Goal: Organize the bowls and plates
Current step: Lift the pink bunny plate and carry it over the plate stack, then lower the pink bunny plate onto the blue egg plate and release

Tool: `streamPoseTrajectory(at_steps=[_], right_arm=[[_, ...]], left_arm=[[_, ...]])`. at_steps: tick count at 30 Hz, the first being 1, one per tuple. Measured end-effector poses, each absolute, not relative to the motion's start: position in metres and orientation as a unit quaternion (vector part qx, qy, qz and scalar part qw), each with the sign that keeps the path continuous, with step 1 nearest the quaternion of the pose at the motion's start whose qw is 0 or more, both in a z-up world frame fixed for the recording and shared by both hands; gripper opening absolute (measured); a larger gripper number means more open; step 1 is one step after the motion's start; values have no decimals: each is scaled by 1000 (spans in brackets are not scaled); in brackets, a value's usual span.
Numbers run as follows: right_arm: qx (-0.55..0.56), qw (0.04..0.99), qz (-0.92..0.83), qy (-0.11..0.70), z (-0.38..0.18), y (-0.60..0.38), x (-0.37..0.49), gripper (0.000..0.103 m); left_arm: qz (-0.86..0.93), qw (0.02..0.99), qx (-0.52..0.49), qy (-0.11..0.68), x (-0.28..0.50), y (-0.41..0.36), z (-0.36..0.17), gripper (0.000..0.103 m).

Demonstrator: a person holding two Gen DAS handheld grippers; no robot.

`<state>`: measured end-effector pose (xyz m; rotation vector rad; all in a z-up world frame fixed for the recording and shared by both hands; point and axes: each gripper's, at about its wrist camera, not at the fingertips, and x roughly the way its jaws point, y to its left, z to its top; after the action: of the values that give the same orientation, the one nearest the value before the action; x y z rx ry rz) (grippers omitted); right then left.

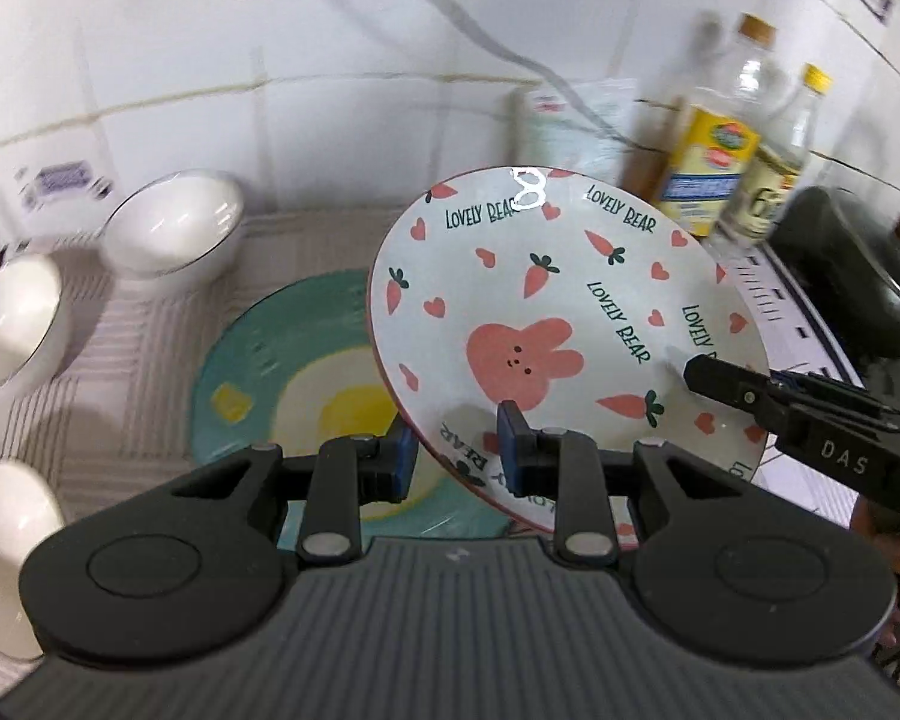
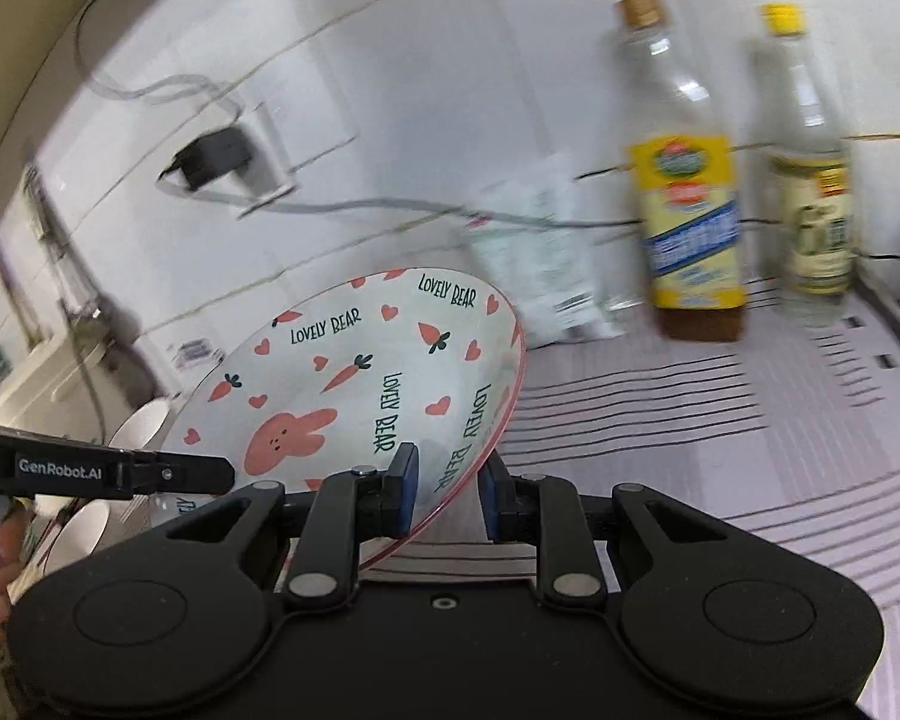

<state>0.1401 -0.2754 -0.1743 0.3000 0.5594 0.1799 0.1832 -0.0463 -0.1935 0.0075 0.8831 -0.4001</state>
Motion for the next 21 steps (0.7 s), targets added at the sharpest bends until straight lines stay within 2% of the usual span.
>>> streamPoseTrajectory(at_steps=[8, 21], right_arm=[[135, 936, 139, 293, -186, -240, 164, 26], [103, 921, 159, 339, -205, -204, 193, 26]], left_arm=[[-156, 880, -27, 447, 185, 1, -206, 26], [-124, 852, -63, 505, 209, 30, -233, 27]])
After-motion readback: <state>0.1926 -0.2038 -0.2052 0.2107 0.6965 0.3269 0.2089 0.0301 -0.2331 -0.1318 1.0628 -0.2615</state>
